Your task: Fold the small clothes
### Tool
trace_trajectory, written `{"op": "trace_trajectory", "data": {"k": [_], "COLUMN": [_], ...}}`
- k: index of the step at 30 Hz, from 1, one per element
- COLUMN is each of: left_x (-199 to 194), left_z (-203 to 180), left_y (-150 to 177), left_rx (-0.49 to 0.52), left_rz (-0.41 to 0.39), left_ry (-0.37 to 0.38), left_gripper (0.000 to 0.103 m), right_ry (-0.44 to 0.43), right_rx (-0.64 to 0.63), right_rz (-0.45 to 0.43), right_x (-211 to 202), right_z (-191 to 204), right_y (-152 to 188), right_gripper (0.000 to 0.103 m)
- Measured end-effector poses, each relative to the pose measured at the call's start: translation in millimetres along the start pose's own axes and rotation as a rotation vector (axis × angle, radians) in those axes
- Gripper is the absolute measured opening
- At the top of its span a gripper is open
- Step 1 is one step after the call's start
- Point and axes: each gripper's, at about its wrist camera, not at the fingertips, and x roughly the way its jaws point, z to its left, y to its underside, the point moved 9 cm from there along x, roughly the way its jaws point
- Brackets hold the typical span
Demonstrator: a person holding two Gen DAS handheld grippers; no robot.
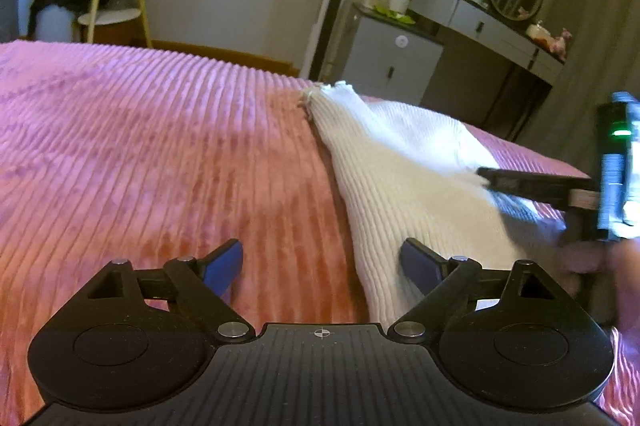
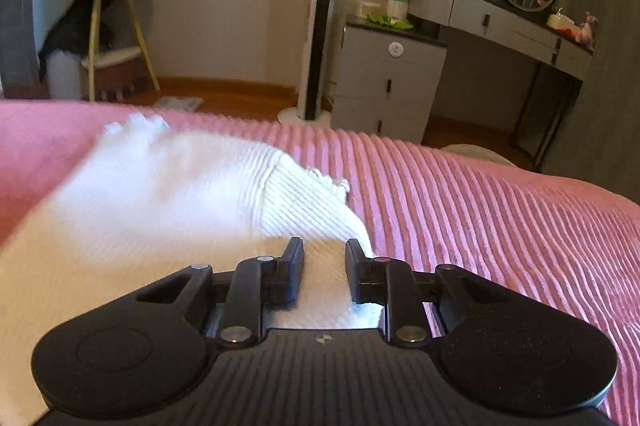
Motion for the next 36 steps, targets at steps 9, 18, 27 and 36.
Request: {"op": "trace_trajectory", "data": {"k": [9,18,27,36], "left_x": [-8.4,1.1,-40.2,-120.3], "left_z": [-12.6,-12.5,-24.7,-47.9], "left_y": [1.8,39.1,71.3,42.9], "left_rx": [0.019,0.145,0.286,0.281], "left_rz": [-0.009,0.058,0.119,-0.002], "left_ry": [0.022,-0.042,-0.195,-0.307], "left_gripper": [0.091,0.097,0.096,0.102], "right_ry": [-0.076,-0.054,-0.090,-0.110], "right_rx": [0.128,0.082,0.030,0.029], "right_rz": [0.001,0.147,0.235,0.267], "right_x": [-109.5,-88.7,-162.9,-212.9], "right_z": [0.9,-23.3,-6.7,18.7], "right_y": [75.0,89.7,140.9,133.3], "right_gripper": [0.024,0.051,0.076,0.099]}}
